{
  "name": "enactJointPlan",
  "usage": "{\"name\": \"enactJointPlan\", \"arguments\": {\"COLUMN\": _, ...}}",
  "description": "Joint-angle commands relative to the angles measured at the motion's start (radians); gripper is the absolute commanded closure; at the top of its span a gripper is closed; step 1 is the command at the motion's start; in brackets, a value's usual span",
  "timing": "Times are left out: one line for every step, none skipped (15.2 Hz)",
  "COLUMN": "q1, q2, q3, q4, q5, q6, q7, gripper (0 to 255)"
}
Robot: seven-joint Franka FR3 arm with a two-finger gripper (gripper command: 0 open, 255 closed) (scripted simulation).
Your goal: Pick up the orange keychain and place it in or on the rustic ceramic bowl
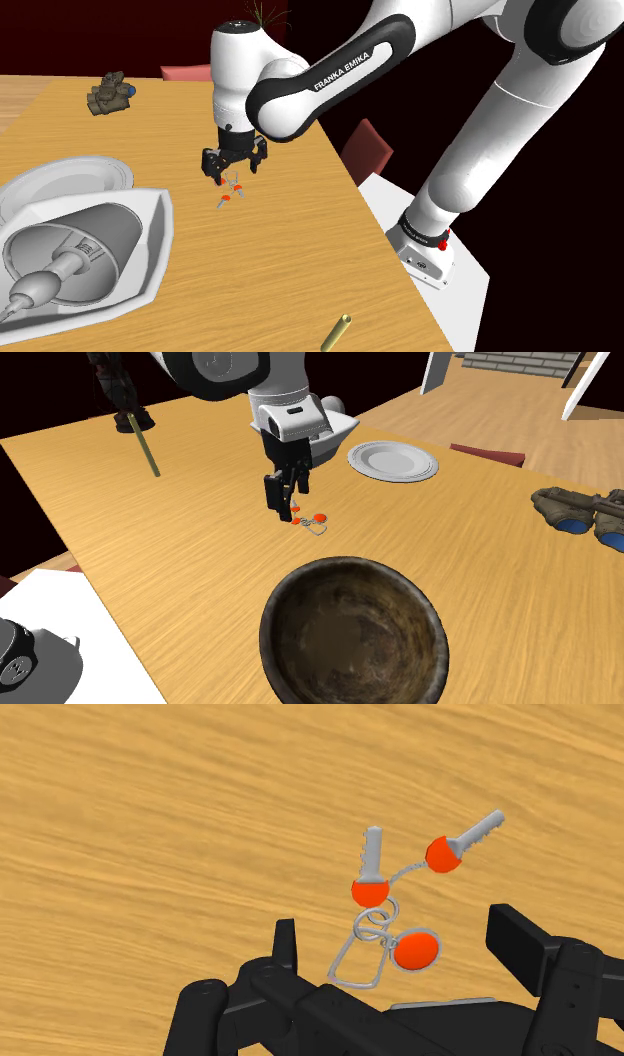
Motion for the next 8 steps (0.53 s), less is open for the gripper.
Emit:
{"name": "enactJointPlan", "arguments": {"q1": -0.001, "q2": 0.026, "q3": 0.001, "q4": -0.004, "q5": -0.021, "q6": 0.025, "q7": 0.016, "gripper": 0}}
{"name": "enactJointPlan", "arguments": {"q1": -0.001, "q2": 0.037, "q3": 0.001, "q4": -0.008, "q5": -0.031, "q6": 0.038, "q7": 0.023, "gripper": 0}}
{"name": "enactJointPlan", "arguments": {"q1": -0.001, "q2": 0.049, "q3": 0.001, "q4": -0.012, "q5": -0.041, "q6": 0.051, "q7": 0.031, "gripper": 0}}
{"name": "enactJointPlan", "arguments": {"q1": 0.000, "q2": 0.060, "q3": 0.001, "q4": -0.015, "q5": -0.052, "q6": 0.064, "q7": 0.038, "gripper": 0}}
{"name": "enactJointPlan", "arguments": {"q1": 0.000, "q2": 0.079, "q3": 0.000, "q4": -0.020, "q5": -0.070, "q6": 0.084, "q7": 0.051, "gripper": 0}}
{"name": "enactJointPlan", "arguments": {"q1": 0.001, "q2": 0.079, "q3": -0.001, "q4": -0.020, "q5": -0.070, "q6": 0.084, "q7": 0.051, "gripper": 0}}
{"name": "enactJointPlan", "arguments": {"q1": 0.001, "q2": 0.079, "q3": -0.001, "q4": -0.020, "q5": -0.070, "q6": 0.084, "q7": 0.051, "gripper": 0}}
{"name": "enactJointPlan", "arguments": {"q1": 0.001, "q2": 0.079, "q3": -0.001, "q4": -0.020, "q5": -0.070, "q6": 0.084, "q7": 0.051, "gripper": 0}}
